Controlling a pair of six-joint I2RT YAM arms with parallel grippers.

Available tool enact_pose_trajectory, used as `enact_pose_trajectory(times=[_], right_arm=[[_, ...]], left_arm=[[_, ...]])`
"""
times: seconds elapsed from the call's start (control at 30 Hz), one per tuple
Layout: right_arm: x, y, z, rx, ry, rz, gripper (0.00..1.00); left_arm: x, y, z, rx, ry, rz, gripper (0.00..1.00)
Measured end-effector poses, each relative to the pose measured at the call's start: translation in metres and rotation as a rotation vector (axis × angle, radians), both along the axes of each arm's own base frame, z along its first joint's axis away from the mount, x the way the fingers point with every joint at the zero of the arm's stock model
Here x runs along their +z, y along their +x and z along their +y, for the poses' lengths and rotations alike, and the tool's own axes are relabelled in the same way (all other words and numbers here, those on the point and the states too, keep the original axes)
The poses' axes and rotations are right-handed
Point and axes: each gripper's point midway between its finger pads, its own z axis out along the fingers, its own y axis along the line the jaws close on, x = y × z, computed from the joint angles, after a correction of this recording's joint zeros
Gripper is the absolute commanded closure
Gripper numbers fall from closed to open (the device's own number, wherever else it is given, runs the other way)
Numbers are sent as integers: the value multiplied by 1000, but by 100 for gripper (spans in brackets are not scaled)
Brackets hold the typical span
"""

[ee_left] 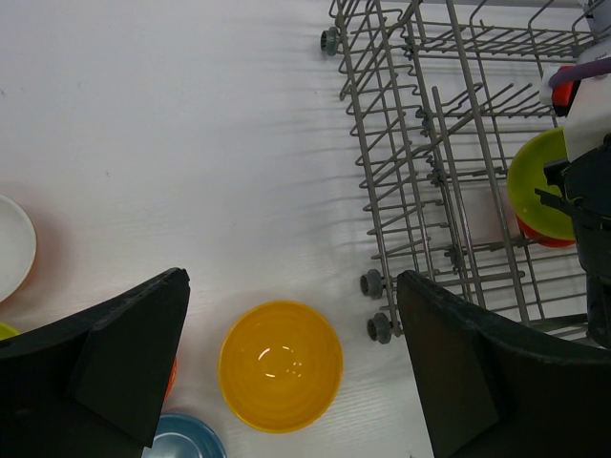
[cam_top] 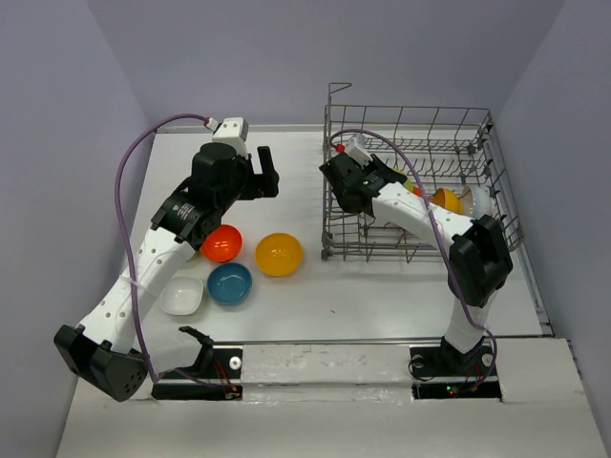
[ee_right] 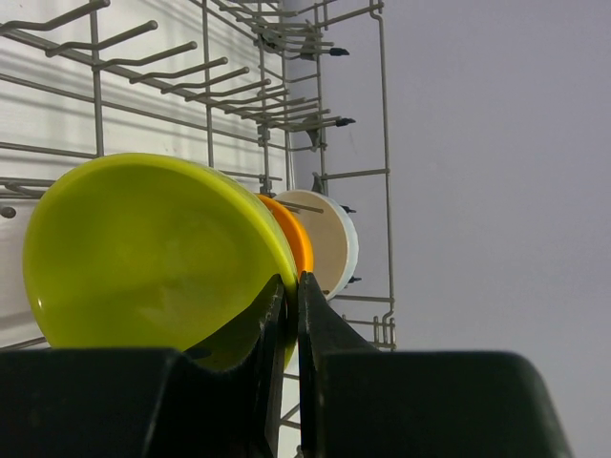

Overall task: Load the bowls into the dish rack
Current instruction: Pick up the bowl from the dish rack.

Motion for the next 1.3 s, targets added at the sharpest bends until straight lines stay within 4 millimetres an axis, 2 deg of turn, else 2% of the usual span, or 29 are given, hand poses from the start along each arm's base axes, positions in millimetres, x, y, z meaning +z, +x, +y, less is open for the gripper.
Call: enact_pose_trajectory(times=[0.7, 0.9, 1.3], right_arm=[[-9, -2, 18, 41, -32, 17, 97], [-9, -2, 19, 45, -32, 18, 88], [-14, -1, 22, 63, -8, 33, 78]], left_arm=[[-1, 1, 1, 4, 5, -1, 1], [-1, 1, 1, 5, 6, -2, 1], [-1, 1, 2, 9, 8, -3, 1]])
